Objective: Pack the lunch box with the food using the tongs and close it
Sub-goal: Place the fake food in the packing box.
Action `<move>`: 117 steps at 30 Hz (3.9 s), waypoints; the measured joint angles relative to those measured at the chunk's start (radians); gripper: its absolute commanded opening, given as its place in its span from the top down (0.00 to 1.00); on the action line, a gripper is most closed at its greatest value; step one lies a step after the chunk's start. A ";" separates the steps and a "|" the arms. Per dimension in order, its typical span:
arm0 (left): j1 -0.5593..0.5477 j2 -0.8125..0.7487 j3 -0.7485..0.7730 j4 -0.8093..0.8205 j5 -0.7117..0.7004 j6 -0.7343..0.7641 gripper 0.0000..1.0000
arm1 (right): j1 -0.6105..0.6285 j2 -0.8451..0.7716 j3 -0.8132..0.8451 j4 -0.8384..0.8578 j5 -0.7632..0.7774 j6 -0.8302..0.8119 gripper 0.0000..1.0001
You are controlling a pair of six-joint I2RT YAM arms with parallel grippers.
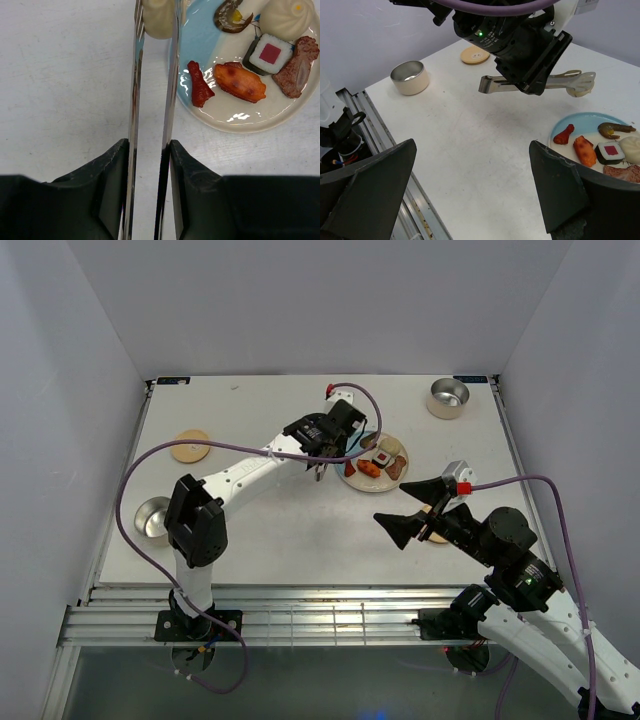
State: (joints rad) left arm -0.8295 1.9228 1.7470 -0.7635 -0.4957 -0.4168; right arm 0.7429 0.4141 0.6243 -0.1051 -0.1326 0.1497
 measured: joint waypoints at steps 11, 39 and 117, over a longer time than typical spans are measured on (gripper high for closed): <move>0.004 -0.146 -0.105 -0.063 -0.067 -0.077 0.55 | 0.000 0.000 0.000 0.000 0.001 0.000 0.01; 0.366 -0.983 -0.550 -0.552 -0.201 -0.642 0.59 | 0.000 0.044 -0.019 0.010 -0.064 0.001 0.02; 0.722 -0.833 -0.719 -0.477 -0.130 -0.505 0.41 | 0.002 0.103 -0.055 0.028 -0.048 0.000 0.03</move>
State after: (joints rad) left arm -0.1078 1.0901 1.0275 -1.2404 -0.6254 -0.9215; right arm 0.7448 0.5175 0.5697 -0.0769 -0.1806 0.1501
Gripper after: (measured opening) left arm 0.581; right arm 0.973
